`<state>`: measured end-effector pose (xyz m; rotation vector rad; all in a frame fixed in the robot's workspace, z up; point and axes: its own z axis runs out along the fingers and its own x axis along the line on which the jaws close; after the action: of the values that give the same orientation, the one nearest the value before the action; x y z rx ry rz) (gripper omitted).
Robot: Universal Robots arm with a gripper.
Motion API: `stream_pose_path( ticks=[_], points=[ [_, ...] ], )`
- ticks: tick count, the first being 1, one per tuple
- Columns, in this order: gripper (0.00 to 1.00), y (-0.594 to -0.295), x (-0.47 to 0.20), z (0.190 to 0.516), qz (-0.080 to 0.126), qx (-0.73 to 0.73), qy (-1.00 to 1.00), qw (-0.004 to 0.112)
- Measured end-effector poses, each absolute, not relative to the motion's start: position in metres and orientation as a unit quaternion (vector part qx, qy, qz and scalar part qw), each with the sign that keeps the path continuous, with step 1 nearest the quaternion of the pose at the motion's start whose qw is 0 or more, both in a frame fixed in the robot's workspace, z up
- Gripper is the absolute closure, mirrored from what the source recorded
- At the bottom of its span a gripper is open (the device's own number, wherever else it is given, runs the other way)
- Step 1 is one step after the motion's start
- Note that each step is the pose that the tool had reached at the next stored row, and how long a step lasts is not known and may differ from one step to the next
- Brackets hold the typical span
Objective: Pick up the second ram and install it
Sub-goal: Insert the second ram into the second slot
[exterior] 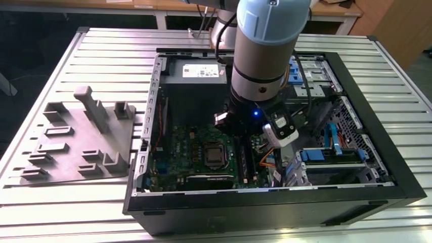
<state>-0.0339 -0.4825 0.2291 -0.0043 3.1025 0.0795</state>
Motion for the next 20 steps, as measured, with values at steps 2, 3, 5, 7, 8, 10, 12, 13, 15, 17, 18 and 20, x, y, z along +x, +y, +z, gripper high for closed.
stream_pose_path(
  ticks=[2, 3, 5, 7, 8, 10, 12, 13, 15, 17, 18, 20],
  points=[
    [0.89, -0.4825, -0.0340, 0.2278, 0.026, -0.001, 0.999, 0.019],
    [0.89, -0.4826, -0.0340, 0.2276, 0.025, -0.001, 0.999, 0.019],
    [0.89, -0.4826, -0.0340, 0.2276, 0.025, -0.001, 1.000, 0.019],
    [0.89, -0.4825, -0.0339, 0.2274, 0.025, -0.001, 0.999, 0.019],
    [0.89, -0.4825, -0.0335, 0.2274, 0.025, -0.001, 0.999, 0.019],
    [0.89, -0.4825, -0.0333, 0.2273, 0.025, -0.001, 0.999, 0.019],
    [0.89, -0.4825, -0.0333, 0.2273, 0.025, -0.001, 0.999, 0.019],
    [0.89, -0.4826, -0.0334, 0.2272, 0.025, -0.001, 0.999, 0.019],
    [0.89, -0.4827, -0.0333, 0.2269, 0.026, -0.001, 0.999, 0.019],
    [0.89, -0.4827, -0.0335, 0.2270, 0.025, -0.001, 0.999, 0.019],
    [0.89, -0.4827, -0.0338, 0.2270, 0.025, -0.001, 0.999, 0.019],
    [0.89, -0.4827, -0.0342, 0.2270, 0.025, -0.001, 0.999, 0.019]
  ],
)
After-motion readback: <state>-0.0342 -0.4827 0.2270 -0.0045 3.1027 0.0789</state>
